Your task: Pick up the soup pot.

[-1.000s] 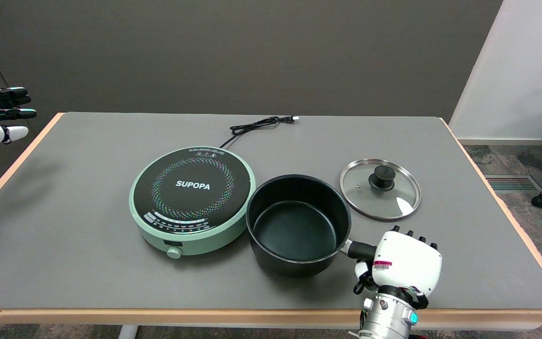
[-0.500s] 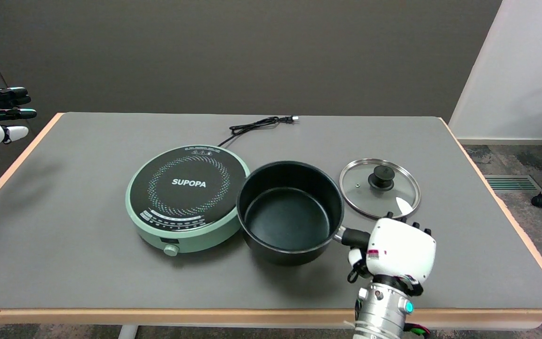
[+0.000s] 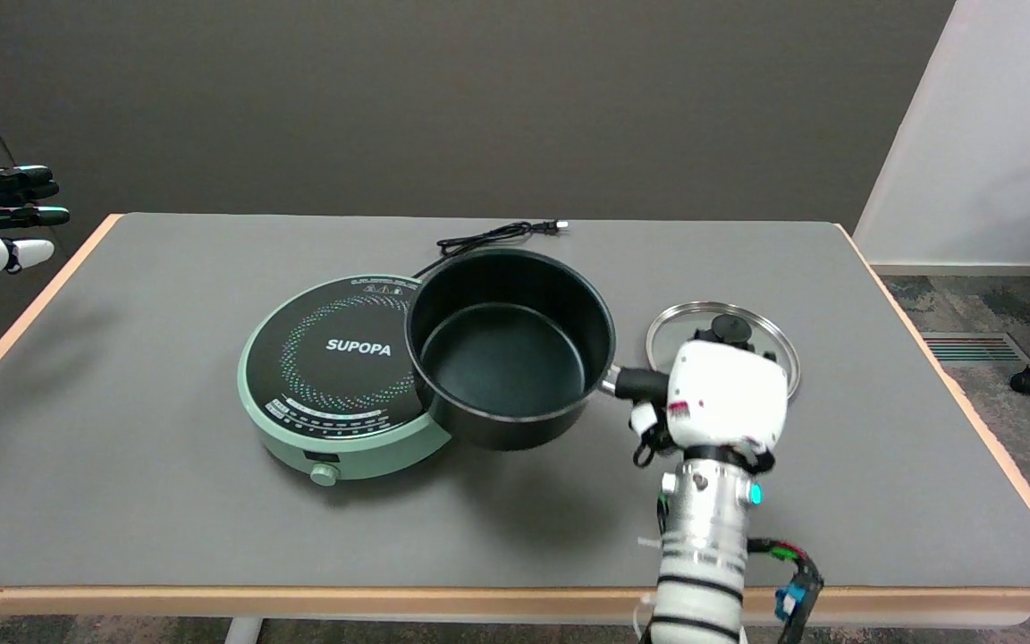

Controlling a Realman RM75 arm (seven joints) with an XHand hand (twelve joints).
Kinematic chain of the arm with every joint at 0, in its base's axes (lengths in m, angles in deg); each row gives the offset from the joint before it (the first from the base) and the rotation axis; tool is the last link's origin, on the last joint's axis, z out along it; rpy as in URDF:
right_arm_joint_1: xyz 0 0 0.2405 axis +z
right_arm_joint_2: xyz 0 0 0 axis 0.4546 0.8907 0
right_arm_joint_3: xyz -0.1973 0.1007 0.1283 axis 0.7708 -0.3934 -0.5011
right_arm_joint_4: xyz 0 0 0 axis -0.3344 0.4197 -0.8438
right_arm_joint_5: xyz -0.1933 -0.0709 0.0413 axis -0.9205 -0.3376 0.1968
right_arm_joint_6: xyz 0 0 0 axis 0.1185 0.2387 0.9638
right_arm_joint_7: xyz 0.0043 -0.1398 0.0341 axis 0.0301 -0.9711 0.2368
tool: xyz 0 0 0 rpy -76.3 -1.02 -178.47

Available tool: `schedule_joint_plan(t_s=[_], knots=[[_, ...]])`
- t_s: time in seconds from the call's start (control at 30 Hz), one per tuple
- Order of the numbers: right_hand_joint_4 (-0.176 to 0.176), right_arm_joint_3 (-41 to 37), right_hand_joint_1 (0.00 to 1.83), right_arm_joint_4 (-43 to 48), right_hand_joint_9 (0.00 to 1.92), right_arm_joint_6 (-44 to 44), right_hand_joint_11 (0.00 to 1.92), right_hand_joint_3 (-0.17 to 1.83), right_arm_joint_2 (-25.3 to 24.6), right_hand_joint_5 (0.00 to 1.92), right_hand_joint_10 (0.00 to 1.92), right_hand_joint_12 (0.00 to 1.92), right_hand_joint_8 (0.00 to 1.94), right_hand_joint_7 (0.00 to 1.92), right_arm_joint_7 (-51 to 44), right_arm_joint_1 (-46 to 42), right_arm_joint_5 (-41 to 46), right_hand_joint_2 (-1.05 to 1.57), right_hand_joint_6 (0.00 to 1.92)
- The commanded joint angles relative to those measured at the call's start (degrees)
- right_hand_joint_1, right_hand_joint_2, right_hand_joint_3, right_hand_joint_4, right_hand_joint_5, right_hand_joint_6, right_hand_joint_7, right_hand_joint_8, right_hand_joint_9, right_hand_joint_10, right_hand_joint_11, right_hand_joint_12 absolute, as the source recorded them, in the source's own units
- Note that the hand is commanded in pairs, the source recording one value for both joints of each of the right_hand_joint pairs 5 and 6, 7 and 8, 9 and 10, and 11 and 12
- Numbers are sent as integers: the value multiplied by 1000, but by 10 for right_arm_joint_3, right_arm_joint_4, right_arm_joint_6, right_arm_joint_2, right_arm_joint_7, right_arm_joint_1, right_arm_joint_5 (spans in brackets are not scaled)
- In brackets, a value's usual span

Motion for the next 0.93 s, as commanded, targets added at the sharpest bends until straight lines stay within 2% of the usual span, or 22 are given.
schedule_joint_plan(t_s=[0.03, 0.2, 0.5, 0.6, 0.93], knots=[[-38, -230, 874, 127, 1920, 354, 1920, 465, 32, 1920, 1920, 1920, 1920, 1920, -4, 16, 57, 1525, 1920], [-39, -318, 876, 129, 1920, 481, 1920, 462, 42, 1920, 1920, 1920, 1920, 1920, -4, 53, 126, 1521, 1920], [-41, -342, 886, 78, 1920, 592, 1920, 469, 136, 1920, 1920, 1920, 1920, 1920, -45, 167, 294, 1495, 1920], [-41, -342, 886, 52, 1920, 629, 1920, 471, 155, 1920, 1920, 1920, 1920, 1920, -45, 203, 324, 1490, 1920], [-42, -360, 886, -5, 1920, 784, 1920, 473, 156, 1920, 1920, 1920, 1920, 1920, -44, 275, 352, 1474, 1920]])
